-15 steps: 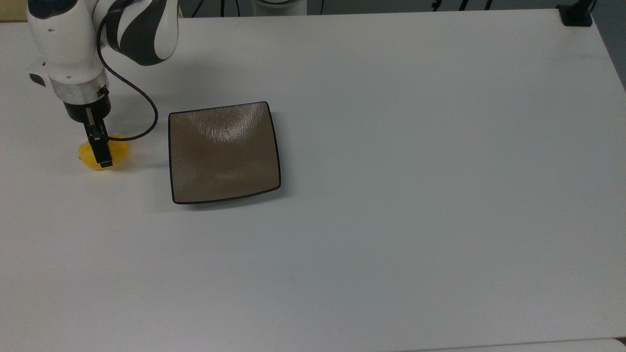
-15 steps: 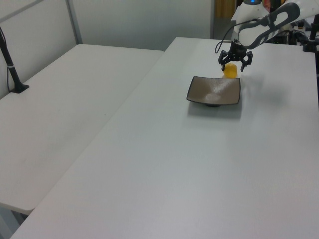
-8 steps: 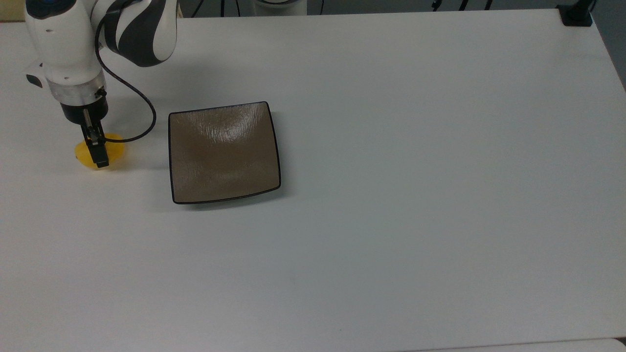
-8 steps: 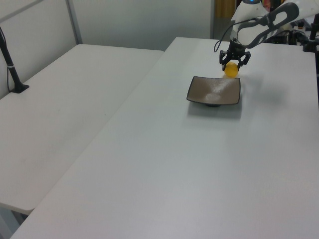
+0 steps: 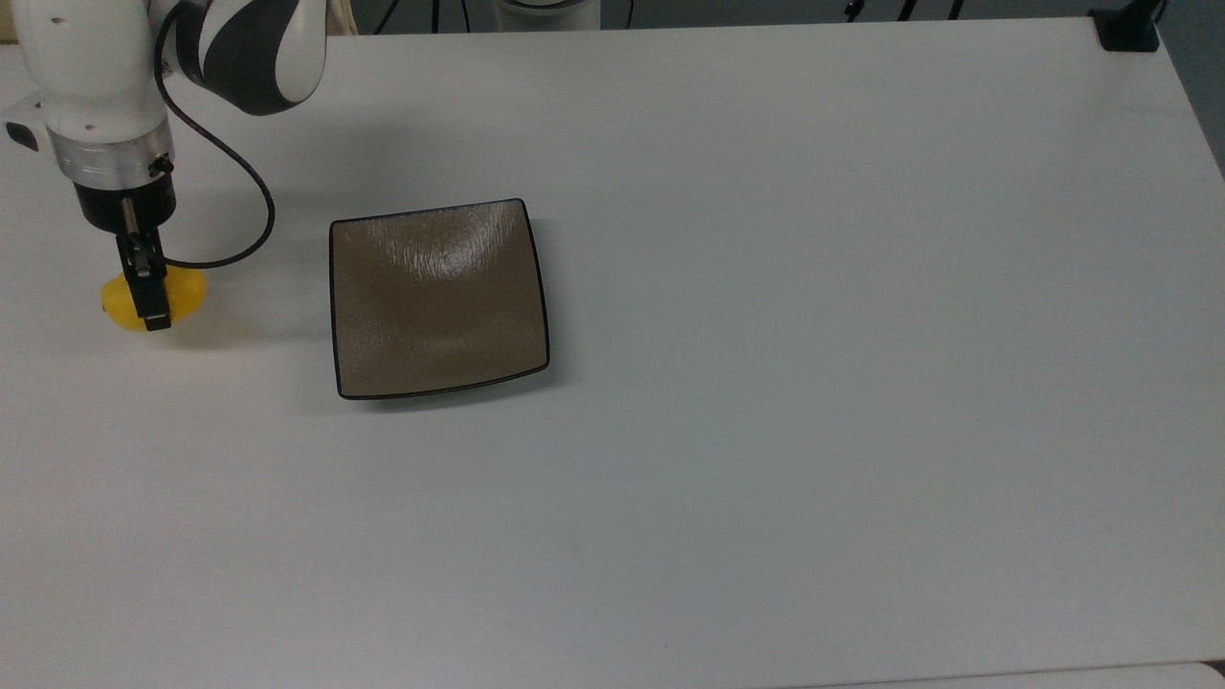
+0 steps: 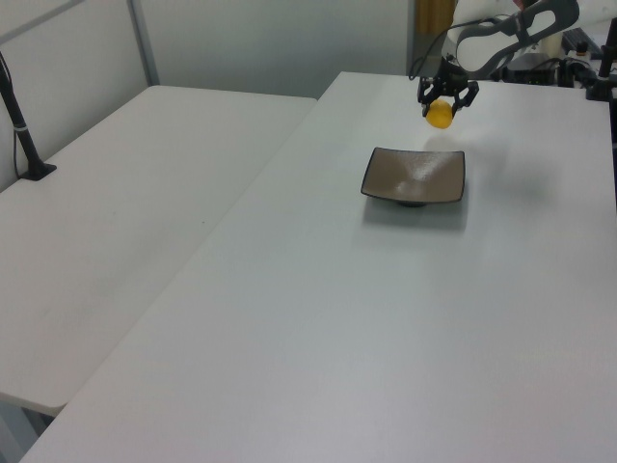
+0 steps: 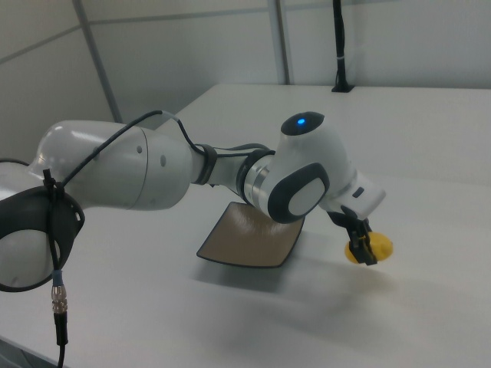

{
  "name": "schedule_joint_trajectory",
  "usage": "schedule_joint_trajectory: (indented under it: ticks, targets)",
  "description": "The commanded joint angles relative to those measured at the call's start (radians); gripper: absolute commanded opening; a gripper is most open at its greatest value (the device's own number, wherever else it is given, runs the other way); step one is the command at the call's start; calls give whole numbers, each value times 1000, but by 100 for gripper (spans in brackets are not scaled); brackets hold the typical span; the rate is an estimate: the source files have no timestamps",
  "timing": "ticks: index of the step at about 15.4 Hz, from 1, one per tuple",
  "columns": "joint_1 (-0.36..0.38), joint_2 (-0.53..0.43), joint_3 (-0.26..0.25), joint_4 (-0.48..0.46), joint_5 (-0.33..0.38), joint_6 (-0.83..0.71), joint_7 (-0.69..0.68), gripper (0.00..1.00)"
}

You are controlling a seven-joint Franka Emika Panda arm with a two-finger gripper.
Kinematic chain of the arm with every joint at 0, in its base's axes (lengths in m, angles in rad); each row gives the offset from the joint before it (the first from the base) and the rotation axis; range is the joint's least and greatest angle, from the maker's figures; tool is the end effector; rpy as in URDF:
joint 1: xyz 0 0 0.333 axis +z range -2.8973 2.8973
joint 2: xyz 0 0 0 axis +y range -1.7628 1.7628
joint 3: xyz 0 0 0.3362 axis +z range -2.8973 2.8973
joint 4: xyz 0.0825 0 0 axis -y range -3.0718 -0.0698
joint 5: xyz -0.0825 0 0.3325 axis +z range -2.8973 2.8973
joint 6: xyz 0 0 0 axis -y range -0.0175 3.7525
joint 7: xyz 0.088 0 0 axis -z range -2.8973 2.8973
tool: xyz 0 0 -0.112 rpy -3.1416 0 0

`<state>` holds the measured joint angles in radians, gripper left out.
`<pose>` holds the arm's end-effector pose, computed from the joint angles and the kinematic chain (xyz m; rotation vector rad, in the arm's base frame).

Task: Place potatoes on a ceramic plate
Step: 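Lift the potato and carry it over the brown plate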

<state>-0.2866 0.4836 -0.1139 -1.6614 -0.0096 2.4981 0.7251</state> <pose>0.6259 -0.2512 0.4080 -2.6368 1.6102 -0.5629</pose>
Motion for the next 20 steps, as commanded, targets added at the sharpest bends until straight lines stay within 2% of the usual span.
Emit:
schedule_joint_trajectory:
  ticks: [1, 6, 13, 16, 19, 20]
  targets:
    - [6, -59, 29, -11, 3, 2, 66, 42]
    - [20, -82, 105, -12, 0, -1, 95, 42]
    - [82, -80, 129, -15, -10, -25, 120, 43]
    - [98, -82, 158, -17, -16, -41, 135, 43]
    - [115, -80, 166, -21, -16, -41, 135, 49]
    - [121, -80, 166, -23, -16, -41, 135, 56]
